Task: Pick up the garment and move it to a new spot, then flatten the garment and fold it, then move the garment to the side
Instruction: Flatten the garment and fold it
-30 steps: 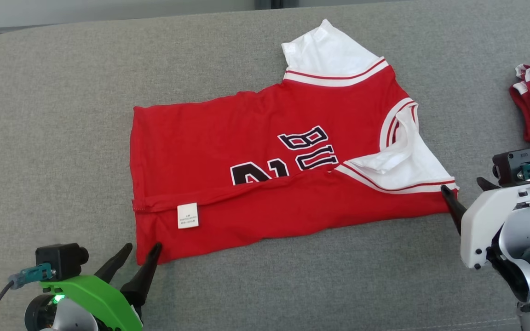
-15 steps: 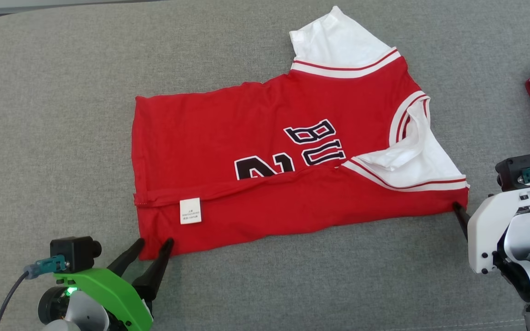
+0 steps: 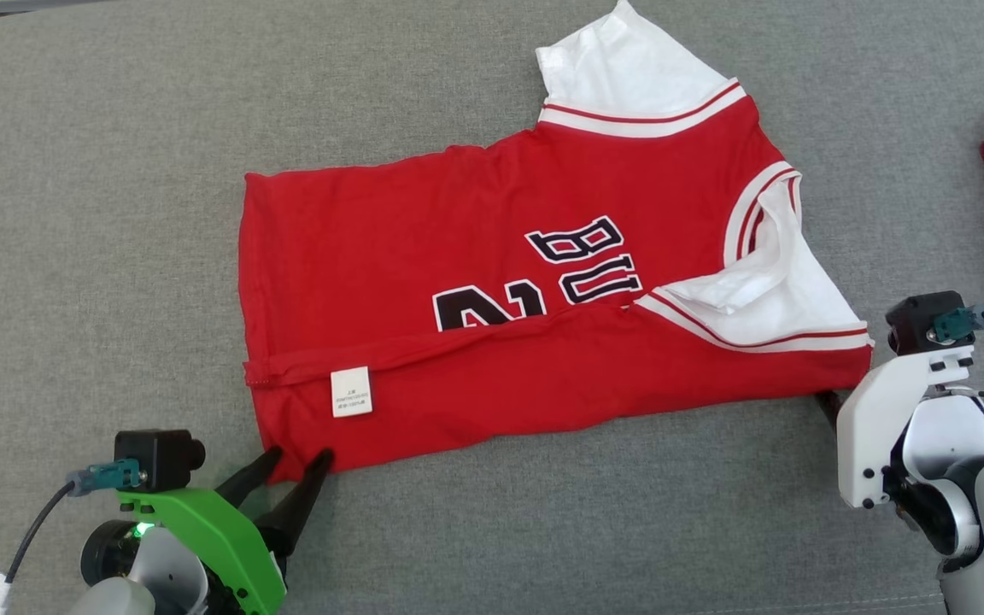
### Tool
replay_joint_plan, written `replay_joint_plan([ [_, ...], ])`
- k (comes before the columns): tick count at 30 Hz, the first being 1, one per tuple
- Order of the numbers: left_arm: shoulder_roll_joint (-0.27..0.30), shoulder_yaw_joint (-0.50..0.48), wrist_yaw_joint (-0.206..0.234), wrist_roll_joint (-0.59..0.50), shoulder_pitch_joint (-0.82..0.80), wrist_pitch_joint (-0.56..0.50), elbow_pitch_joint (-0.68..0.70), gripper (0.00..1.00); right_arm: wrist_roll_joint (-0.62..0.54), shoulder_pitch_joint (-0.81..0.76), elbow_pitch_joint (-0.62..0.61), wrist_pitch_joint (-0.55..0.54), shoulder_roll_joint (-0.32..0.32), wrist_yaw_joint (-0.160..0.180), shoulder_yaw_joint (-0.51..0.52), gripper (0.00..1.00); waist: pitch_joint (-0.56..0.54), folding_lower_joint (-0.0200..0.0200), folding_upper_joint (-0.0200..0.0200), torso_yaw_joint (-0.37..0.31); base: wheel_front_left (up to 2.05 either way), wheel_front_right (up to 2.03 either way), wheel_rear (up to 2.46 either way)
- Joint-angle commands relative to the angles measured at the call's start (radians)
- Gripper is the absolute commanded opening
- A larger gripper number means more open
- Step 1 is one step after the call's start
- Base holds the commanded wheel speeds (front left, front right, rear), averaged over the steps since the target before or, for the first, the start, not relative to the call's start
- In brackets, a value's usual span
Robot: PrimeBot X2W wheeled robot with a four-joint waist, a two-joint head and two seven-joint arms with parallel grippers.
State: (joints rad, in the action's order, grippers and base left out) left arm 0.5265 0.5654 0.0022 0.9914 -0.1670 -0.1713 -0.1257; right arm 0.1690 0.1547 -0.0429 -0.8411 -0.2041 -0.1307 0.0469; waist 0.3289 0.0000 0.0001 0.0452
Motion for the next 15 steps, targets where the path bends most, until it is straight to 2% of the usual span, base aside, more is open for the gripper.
replay_joint_plan([
  [1, -0.009, 0.012, -0.008, -0.004, -0.011, -0.003, -0.026, 0.0, 0.009, 0.01, 0.013, 0.005, 0.006, 0.0, -0.001, 0.0, -0.004, 0.0, -0.0001, 0.0, 0.0, 0.0, 0.0],
  [4, -0.008, 0.021, -0.032, -0.002, -0.019, -0.009, -0.049, 0.0, 0.033, 0.026, 0.032, 0.017, 0.021, 0.0, 0.01, 0.0, -0.021, 0.0, -0.0001, -0.004, 0.0, 0.0, 0.0],
  [7, 0.019, 0.012, -0.048, 0.004, -0.021, -0.012, -0.05, 0.0, 0.054, 0.034, 0.042, 0.021, 0.016, 0.0, 0.031, 0.0, -0.047, 0.0, -0.0001, -0.006, 0.0, 0.0, 0.0],
  [13, 0.107, -0.009, -0.072, 0.044, 0.038, -0.047, 0.045, 0.0, 0.138, -0.015, -0.009, -0.023, -0.018, 0.0, 0.074, 0.0, -0.111, 0.0, -0.0001, -0.012, 0.0, 0.0, 0.0],
  [15, 0.142, -0.019, -0.066, 0.063, 0.079, -0.059, 0.106, 0.0, 0.17, -0.051, -0.051, -0.048, -0.035, 0.0, 0.089, 0.0, -0.129, 0.0, -0.0001, -0.018, 0.0, 0.0, 0.0],
])
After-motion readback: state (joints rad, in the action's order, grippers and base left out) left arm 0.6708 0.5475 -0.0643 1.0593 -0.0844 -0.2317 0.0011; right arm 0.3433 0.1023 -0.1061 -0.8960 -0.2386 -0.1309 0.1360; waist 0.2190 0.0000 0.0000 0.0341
